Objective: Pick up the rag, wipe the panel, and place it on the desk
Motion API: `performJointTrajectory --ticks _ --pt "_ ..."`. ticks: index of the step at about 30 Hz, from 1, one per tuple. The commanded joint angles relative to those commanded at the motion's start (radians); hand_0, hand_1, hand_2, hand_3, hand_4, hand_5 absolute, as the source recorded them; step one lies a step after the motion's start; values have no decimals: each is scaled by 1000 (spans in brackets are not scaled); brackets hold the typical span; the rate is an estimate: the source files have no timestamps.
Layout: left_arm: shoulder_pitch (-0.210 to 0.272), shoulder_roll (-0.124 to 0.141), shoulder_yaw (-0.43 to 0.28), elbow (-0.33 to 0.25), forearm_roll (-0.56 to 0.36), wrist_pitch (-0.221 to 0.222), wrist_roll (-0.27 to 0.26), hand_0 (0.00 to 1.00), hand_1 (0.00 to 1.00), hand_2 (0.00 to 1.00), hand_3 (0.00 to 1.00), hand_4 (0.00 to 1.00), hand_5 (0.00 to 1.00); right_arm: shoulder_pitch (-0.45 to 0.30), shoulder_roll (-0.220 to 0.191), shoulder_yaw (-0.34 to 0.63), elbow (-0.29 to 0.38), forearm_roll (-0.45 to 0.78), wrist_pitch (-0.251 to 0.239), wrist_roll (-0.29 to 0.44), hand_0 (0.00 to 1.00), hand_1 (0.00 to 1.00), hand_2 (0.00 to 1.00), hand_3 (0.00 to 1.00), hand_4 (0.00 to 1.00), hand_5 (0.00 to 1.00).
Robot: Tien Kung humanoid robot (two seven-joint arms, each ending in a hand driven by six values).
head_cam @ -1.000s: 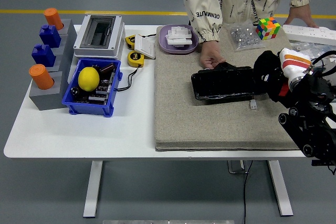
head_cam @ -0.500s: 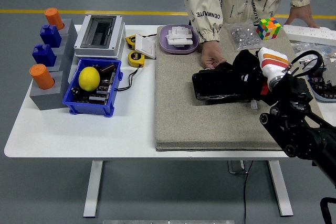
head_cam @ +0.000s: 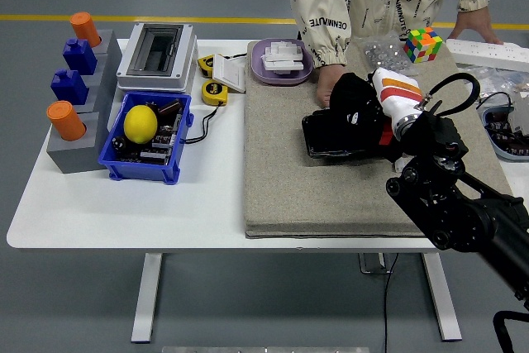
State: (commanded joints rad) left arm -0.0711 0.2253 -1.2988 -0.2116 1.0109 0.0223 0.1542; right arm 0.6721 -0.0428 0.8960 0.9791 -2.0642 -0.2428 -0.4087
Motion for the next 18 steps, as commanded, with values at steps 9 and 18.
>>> performJointTrajectory --ticks 9,18 --pt "0 0 0 0 0 0 0 604 636 635 559 633 442 6 21 -74 31 41 0 -4 240 288 345 406 945 89" --pt "-3 -2 5 -1 -4 -1 0 604 636 634 559 633 442 -4 43 -132 -10 56 -2 4 240 288 345 406 945 89"
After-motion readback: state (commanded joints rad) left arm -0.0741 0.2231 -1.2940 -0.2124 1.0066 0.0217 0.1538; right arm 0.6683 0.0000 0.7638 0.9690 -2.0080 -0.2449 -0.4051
